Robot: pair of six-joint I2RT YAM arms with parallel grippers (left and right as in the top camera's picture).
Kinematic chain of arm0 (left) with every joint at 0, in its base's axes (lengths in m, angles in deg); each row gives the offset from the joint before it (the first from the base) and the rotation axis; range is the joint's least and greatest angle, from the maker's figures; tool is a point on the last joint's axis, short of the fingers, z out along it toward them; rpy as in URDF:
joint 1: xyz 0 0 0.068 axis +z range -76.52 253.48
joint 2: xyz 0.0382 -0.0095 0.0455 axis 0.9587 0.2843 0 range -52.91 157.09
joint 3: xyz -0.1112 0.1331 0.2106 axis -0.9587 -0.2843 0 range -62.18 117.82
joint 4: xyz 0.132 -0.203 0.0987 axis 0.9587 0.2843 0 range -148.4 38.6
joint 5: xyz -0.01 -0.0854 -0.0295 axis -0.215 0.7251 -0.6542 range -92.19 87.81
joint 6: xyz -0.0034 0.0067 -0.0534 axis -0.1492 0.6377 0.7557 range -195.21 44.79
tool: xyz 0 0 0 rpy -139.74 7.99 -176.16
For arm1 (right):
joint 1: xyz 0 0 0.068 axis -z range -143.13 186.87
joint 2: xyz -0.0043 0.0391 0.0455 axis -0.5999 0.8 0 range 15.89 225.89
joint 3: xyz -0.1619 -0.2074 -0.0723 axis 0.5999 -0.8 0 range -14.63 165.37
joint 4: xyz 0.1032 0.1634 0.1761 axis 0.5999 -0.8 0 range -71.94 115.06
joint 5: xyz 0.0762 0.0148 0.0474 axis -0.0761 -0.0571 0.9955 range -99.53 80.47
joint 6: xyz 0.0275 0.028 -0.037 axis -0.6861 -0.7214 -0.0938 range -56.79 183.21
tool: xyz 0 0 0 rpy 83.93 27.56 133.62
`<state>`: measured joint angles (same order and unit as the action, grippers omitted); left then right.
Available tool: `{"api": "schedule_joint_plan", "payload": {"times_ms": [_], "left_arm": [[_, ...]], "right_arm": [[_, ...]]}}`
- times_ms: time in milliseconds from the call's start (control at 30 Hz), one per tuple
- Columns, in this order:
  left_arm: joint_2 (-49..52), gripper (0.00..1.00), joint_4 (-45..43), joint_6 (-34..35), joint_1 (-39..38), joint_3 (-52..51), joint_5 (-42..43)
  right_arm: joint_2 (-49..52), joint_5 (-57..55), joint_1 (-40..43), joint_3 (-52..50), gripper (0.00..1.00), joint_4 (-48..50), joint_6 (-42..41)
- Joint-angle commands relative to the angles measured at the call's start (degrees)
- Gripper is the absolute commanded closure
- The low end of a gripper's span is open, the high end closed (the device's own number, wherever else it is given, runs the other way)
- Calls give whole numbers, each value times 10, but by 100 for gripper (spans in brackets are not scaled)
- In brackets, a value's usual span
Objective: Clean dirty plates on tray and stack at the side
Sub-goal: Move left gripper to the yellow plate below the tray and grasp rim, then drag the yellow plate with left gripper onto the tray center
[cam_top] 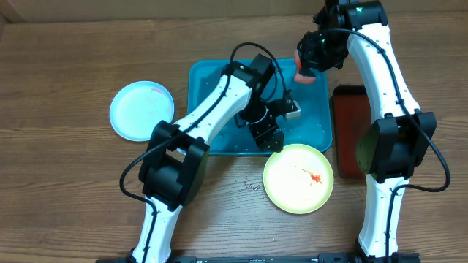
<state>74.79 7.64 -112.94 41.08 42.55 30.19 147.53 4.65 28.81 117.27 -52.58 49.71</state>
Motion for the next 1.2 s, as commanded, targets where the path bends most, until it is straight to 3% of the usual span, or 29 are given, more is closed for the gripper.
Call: {"api": "schedule_joint_plan", "payload": {"times_ms": [0, 400, 467, 533, 733, 933, 1167], "left_arm": [[22, 26, -2, -30, -14, 7, -14], [56, 54, -5, -30, -21, 10, -22], [56, 70, -4, -30, -22, 10, -28], [56, 79, -4, -30, -22, 10, -28], [56, 94, -2, -30, -22, 10, -30], [56, 96, -2, -17, -16, 11, -38], [56, 96, 10, 88, 27, 66, -48]], "right_arm": [[-17, -2, -1, 12, 96, 1, 0], [-17, -2, -1, 12, 96, -3, 0], [-17, -2, -1, 12, 96, -5, 0], [-17, -2, -1, 12, 96, -5, 0], [-17, -2, -1, 12, 96, -5, 0], [-17, -2, -1, 12, 96, -5, 0], [-17, -2, -1, 12, 96, -6, 0]]}}
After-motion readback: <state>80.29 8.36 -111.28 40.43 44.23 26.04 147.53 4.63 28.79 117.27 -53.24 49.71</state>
